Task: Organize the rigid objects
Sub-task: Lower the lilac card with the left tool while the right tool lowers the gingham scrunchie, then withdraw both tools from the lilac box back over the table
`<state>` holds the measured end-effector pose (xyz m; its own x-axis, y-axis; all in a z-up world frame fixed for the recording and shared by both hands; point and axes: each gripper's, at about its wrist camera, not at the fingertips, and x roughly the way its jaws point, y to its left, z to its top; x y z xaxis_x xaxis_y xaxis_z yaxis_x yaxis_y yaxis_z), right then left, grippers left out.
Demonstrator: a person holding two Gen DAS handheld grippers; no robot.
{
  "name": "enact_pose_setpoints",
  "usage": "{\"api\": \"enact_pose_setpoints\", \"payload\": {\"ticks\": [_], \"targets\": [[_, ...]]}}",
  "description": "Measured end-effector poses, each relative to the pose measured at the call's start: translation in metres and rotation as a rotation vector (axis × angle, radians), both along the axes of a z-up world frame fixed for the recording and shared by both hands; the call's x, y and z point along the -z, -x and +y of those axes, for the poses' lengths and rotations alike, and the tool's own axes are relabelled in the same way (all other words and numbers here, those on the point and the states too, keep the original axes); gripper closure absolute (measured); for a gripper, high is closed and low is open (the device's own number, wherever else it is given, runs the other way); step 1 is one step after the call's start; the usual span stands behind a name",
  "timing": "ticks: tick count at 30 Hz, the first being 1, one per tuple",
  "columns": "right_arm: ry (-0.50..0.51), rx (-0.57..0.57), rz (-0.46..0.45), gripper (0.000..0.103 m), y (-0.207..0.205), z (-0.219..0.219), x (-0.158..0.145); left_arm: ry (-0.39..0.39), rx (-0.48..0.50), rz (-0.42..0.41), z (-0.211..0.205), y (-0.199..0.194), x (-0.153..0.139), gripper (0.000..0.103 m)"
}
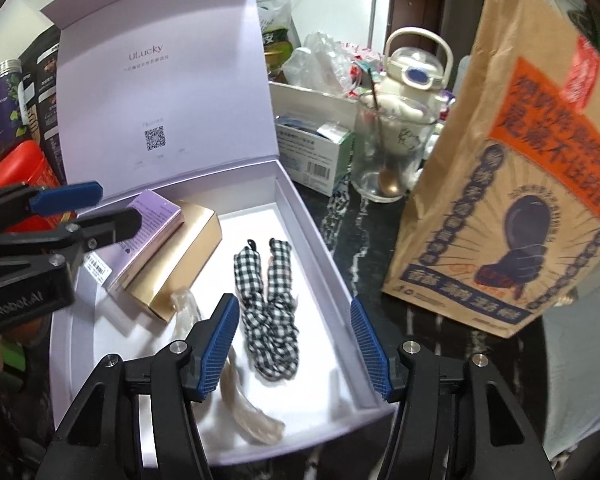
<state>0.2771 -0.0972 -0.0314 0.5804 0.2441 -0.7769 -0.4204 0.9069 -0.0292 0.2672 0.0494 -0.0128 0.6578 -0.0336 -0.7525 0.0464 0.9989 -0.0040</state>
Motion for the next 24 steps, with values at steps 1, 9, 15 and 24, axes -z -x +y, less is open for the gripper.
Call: {"api": "enact_pose_setpoints", "payload": {"ticks": [1, 9, 15, 24], "targets": [[0.007, 0.002, -0.011, 0.042, 0.003, -0.002, -0.003, 0.001, 0.006, -0.004, -0.002, 0.002, -0.003, 0.051], [-0.004, 0.021, -0.078, 0.042, 0.027, -0.027, -0.030, -0.007, 0.043, -0.055, -0.020, 0.026, -0.029, 0.021], [-0.015, 0.029, -0.116, 0.039, 0.049, -0.042, -0.048, 0.002, 0.027, -0.087, -0.021, 0.041, -0.049, 0.021], [-0.030, 0.005, -0.173, 0.035, 0.092, -0.051, -0.068, 0.009, 0.041, -0.139, -0.026, 0.083, -0.071, 0.021]]}}
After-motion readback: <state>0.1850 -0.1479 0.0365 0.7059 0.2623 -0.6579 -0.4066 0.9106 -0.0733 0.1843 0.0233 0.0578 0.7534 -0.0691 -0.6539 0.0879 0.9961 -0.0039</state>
